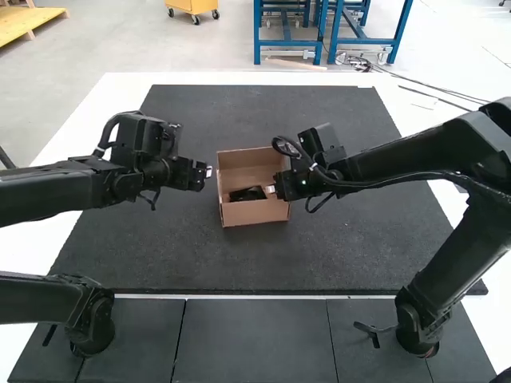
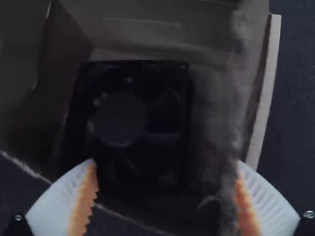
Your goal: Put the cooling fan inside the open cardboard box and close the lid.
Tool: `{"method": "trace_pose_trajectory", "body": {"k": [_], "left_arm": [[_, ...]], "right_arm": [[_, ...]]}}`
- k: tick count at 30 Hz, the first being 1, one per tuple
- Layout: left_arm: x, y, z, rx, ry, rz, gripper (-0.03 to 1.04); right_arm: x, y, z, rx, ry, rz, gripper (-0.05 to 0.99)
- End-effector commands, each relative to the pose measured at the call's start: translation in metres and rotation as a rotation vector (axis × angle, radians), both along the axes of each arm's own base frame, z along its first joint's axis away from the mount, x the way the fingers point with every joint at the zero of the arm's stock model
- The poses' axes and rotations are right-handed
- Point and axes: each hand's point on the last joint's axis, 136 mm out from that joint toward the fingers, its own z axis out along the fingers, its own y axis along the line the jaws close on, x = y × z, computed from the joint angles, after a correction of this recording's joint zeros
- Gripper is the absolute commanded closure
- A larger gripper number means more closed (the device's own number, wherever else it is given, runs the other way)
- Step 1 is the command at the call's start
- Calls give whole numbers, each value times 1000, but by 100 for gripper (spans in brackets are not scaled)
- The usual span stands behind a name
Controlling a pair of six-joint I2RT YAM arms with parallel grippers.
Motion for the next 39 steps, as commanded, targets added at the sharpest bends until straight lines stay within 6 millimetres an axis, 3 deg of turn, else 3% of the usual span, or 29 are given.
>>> {"method": "trace_pose_trajectory", "body": {"k": [1, 3, 10, 19, 27, 31, 39], "left_arm": [[3, 5, 12, -6, -36, 3, 4], [5, 6, 17, -9, -49, 7, 4], [9, 4, 28, -19, -72, 10, 4], [9, 4, 29, -18, -69, 10, 4], [19, 0, 44, -33, -104, 8, 4], [26, -4, 51, -34, -111, 6, 4], [41, -12, 64, -34, -118, 0, 4]], "right_arm": [[5, -6, 1, -26, 5, -33, 21], [5, -7, 5, -27, 5, -32, 13], [8, -5, 28, 2, -24, -38, 11], [7, -10, 28, -11, -26, -47, 11], [13, -25, 27, -92, -89, -72, 9], [11, -27, 41, -79, -138, -68, 8], [9, -25, 89, -8, -297, -26, 5]]}}
